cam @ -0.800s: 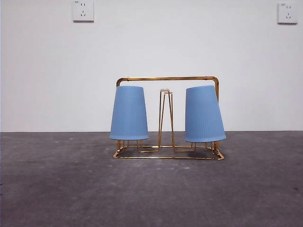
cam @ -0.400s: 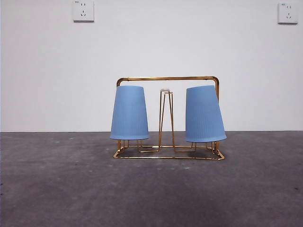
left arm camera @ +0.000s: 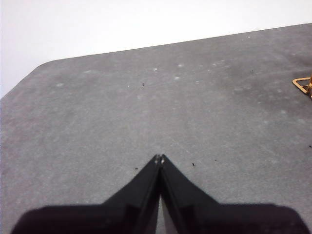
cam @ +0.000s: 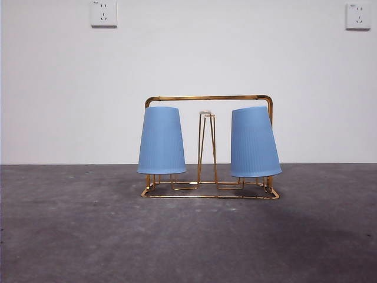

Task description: Pick up cup 1,put cup 1 in the cup rack,pick up cup 2,put cup 2 in the cup rack

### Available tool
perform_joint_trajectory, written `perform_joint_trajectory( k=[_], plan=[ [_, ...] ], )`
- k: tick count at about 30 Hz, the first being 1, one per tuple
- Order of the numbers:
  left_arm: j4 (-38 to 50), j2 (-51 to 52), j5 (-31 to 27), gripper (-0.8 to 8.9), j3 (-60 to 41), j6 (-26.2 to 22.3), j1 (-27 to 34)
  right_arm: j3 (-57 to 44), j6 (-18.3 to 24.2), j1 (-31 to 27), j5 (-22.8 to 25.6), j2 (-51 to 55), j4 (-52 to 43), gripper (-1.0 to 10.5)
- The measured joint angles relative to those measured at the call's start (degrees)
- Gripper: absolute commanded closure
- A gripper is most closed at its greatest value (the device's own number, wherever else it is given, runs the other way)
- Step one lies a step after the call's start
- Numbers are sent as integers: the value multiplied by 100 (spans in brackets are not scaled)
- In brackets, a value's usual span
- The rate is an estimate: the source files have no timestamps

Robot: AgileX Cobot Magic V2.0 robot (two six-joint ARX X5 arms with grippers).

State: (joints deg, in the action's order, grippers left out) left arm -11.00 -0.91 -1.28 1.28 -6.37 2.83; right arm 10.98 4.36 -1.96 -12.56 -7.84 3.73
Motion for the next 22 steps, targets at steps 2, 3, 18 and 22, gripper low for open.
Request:
perform_joint_trajectory(
  k=[2,3,18,22],
  plan=[
    [0,0,0,816,0,0,0,-304,-101,0,170,225,4,946],
    [0,0,0,816,0,0,0,-417,-127,0,227,315,-2,946],
    [0,-33,0,816,0,0,0,-957,-223,0,337,728,649,946],
    [0,-44,0,816,0,0,0,-957,-225,0,337,728,649,946]
  ],
)
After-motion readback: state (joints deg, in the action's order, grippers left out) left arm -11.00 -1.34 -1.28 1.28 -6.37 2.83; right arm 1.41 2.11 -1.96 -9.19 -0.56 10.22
